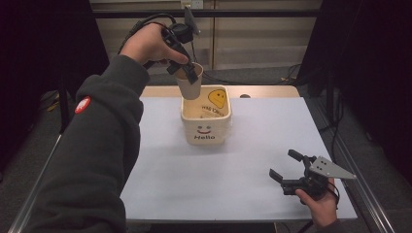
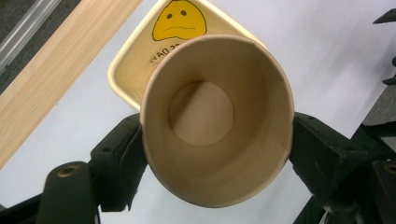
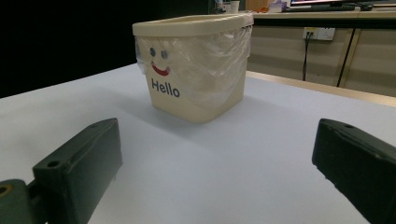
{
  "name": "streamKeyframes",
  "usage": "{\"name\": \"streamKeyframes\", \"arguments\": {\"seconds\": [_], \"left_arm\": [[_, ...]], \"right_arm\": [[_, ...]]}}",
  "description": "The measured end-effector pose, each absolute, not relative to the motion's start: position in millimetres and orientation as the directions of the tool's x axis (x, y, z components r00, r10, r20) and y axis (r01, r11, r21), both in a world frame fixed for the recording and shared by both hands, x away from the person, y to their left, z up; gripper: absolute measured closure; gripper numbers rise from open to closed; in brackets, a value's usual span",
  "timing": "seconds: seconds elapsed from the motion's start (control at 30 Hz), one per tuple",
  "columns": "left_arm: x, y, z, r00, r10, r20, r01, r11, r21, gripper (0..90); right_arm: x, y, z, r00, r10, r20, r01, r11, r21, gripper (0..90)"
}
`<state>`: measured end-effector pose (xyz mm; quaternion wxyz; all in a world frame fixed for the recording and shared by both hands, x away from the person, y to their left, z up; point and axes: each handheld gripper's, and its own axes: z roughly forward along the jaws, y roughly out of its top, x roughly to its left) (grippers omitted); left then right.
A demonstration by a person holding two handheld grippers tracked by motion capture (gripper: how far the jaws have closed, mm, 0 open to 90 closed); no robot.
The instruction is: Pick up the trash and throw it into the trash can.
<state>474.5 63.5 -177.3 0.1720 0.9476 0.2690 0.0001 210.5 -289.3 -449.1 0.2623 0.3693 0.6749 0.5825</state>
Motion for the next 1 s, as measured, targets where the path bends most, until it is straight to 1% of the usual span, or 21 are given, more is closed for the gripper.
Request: {"name": "streamKeyframes", "arguments": {"seconds": [0.27, 0.33, 0.47, 0.6, 0.63, 0.7, 0.77, 0.9, 0.93, 1.0], "left_arm": [[480.2, 60.3, -184.8, 0.863, 0.497, -0.087, 0.498, -0.812, 0.303, 23.4], [480.6, 59.4, -189.1, 0.849, 0.519, -0.093, 0.521, -0.797, 0.305, 23.3], [483.7, 57.7, -200.7, 0.856, 0.506, -0.105, 0.512, -0.807, 0.293, 23.1], [486.5, 56.7, -211.0, 0.849, 0.517, -0.112, 0.525, -0.801, 0.286, 22.9], [487.9, 56.4, -213.1, 0.856, 0.506, -0.104, 0.514, -0.810, 0.285, 22.9], [488.5, 54.9, -216.6, 0.853, 0.509, -0.120, 0.521, -0.809, 0.272, 22.9], [489.2, 53.4, -221.1, 0.857, 0.505, -0.103, 0.512, -0.812, 0.281, 22.6], [489.2, 49.5, -227.7, 0.851, 0.513, -0.109, 0.522, -0.806, 0.279, 22.2], [490.5, 49.0, -228.5, 0.860, 0.499, -0.109, 0.509, -0.818, 0.268, 22.2], [489.4, 47.1, -232.5, 0.852, 0.510, -0.117, 0.522, -0.810, 0.269, 21.9]], "right_arm": [[210.4, -290.2, -449.4, -0.591, 0.803, 0.080, 0.194, 0.045, 0.980, 1.0], [210.5, -290.0, -449.5, -0.590, 0.804, 0.078, 0.193, 0.047, 0.980, 1.0], [210.3, -289.2, -449.6, -0.591, 0.803, 0.077, 0.196, 0.051, 0.979, 1.0], [210.5, -289.6, -449.9, -0.589, 0.804, 0.077, 0.198, 0.051, 0.979, 1.1], [210.6, -289.6, -450.0, -0.589, 0.805, 0.076, 0.198, 0.052, 0.979, 1.0], [210.7, -289.4, -450.1, -0.590, 0.804, 0.076, 0.198, 0.052, 0.979, 1.1], [210.6, -289.5, -450.0, -0.588, 0.805, 0.074, 0.200, 0.056, 0.978, 1.1], [210.5, -289.4, -450.0, -0.588, 0.805, 0.074, 0.200, 0.056, 0.978, 1.0], [210.5, -289.4, -450.1, -0.588, 0.805, 0.075, 0.200, 0.055, 0.978, 1.1], [210.5, -289.5, -450.1, -0.588, 0.805, 0.075, 0.200, 0.055, 0.978, 1.0]]}}
